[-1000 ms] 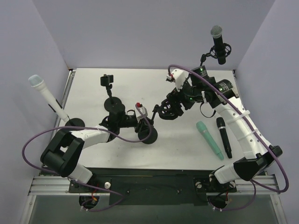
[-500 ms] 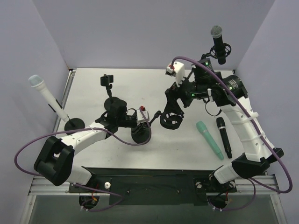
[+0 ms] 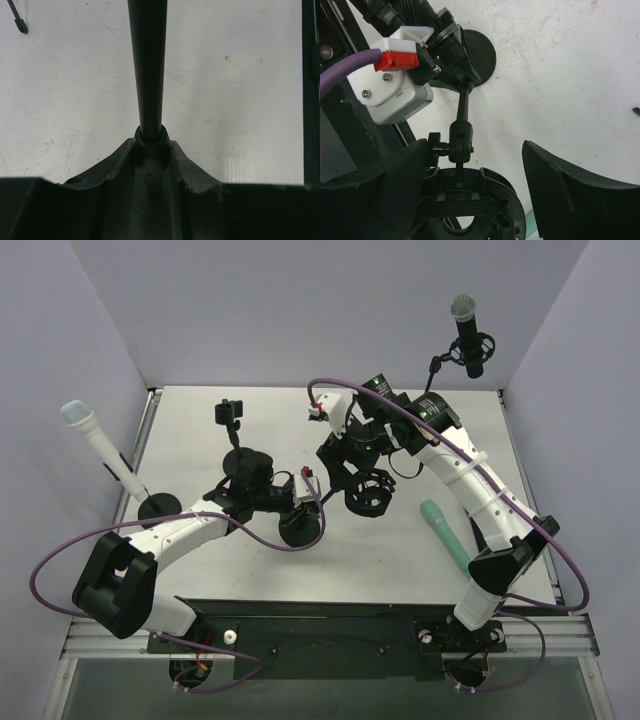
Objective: Remove the microphone from the stand
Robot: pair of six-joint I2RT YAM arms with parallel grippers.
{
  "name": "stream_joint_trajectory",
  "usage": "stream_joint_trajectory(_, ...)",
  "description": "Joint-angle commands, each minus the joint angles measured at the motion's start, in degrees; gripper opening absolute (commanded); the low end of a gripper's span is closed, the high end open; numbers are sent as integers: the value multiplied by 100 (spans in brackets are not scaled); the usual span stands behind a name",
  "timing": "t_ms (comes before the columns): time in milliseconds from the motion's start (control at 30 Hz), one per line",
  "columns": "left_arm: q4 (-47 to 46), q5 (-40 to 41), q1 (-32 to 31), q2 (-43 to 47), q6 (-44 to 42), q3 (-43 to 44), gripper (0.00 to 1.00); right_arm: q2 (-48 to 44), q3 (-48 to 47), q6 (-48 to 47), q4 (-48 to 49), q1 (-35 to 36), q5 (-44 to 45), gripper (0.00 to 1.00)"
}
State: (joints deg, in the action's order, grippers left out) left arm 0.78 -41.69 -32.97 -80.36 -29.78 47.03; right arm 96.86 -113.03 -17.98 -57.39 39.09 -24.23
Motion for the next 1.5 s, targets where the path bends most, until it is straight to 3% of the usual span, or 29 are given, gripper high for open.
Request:
stream_joint_trajectory(0,116,-85,-16,161,-107,202,0,-27,80,-338,-405,37,129,70)
stream_joint_trajectory(633,-271,-32,-16,29,147,219,0,210,-307,-514,-730,-112,-671,77)
stream_joint_trajectory(833,-455,-67,-8,20,376,272,0,342,-96,-602,-704,-51,-337,64)
stream_joint_trajectory(900,-508,-85,-16,29,438,272,0,334,-26,-637,-713,-51,-302,56)
stream_joint_trajectory(967,-630,-85,-8,38,534,211,0,264,44,-698,-704,-42,-215,39)
stream_joint_trajectory(1000,-684,-67,-8,55,674,184,1,255,62,-716,-721,-51,-188,36)
stream_joint_trajectory(1033,-797,-67,10,73,762,158,7,202,62,-777,-748,-51,-83,32)
stream_joint_trajectory(1067,-833,-58,1,82,946,149,21,193,19,-943,-913,-51,-65,30)
stream_joint_trajectory(1133,-947,-207,27,117,1140,132,35,245,-297,-1433,-1456,-33,-29,24)
stream_joint_trajectory(1333,-1106,-462,36,117,1404,17,53,465,-975,-2200,-2522,-33,85,11)
stream_joint_trajectory(1467,-974,-445,36,178,1335,-44,57,781,-1571,-2727,-3136,54,313,0)
